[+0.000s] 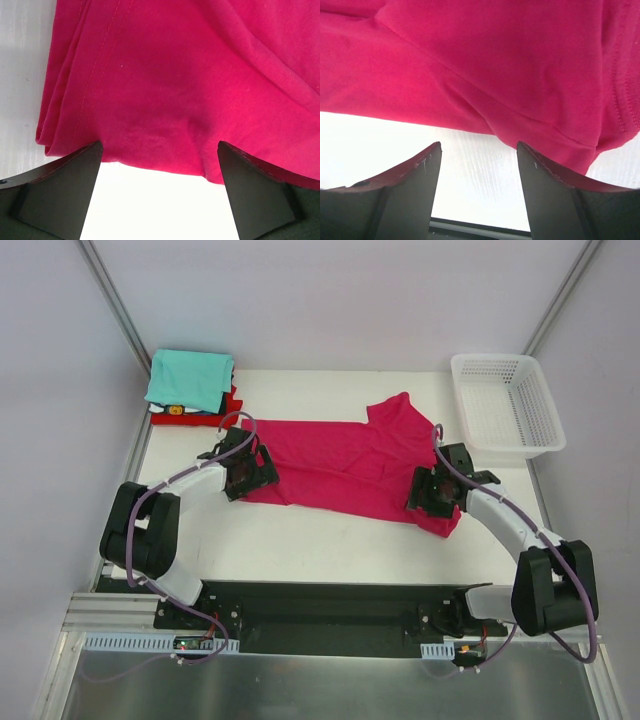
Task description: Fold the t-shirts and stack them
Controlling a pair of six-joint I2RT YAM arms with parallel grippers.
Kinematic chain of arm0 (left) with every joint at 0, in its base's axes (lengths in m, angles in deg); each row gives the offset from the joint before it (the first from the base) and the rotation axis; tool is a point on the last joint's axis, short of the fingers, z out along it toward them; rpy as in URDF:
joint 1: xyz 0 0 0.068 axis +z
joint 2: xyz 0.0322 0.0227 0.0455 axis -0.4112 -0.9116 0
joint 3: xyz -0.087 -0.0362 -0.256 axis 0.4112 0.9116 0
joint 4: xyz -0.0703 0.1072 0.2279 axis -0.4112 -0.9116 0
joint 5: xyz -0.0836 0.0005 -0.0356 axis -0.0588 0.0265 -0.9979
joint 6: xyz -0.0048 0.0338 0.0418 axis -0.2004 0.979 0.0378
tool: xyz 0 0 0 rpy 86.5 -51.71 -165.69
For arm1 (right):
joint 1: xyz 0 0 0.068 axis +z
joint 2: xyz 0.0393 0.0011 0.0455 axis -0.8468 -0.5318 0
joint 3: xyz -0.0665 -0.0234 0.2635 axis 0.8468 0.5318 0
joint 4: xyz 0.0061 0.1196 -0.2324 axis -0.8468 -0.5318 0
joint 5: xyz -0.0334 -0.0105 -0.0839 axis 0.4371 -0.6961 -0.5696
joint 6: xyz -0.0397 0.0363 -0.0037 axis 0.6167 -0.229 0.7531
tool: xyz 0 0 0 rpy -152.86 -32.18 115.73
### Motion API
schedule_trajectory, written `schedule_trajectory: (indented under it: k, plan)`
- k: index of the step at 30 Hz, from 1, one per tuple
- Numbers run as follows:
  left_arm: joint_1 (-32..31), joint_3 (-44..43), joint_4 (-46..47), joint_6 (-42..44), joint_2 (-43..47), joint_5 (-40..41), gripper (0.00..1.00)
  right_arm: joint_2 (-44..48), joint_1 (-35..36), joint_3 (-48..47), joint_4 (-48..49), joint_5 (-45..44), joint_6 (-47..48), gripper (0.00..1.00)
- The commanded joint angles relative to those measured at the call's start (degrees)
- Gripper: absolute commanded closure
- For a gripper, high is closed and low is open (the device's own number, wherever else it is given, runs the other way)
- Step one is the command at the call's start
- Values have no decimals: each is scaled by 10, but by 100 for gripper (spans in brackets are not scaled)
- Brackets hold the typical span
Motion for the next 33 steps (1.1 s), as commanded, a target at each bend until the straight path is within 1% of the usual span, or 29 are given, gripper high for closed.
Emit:
schedule_trajectory:
  k: [1, 7, 12, 14, 16, 25, 33]
  plan:
    - [-2, 15, 20, 10, 4, -3, 1, 45, 2, -17, -18, 39, -3, 34]
    - [-1, 24, 20, 13, 11, -3, 1, 62, 2, -17, -18, 82, -8, 31]
    - [0, 38, 20, 14, 24, -3, 1, 34, 1, 22, 43, 134, -14, 26]
    - [2, 44, 18, 15, 32, -3, 1, 23, 1, 33, 74, 141, -24, 25]
    - [6, 49, 15, 16, 39, -3, 1, 9, 1, 42, 95, 140, -26, 23]
    - [20, 60, 0, 22, 59, 5, 1, -54, -6, 31, 118, 113, -8, 20]
    - [38, 72, -13, 30, 79, 15, 1, -80, -22, 12, 101, 92, 19, 18]
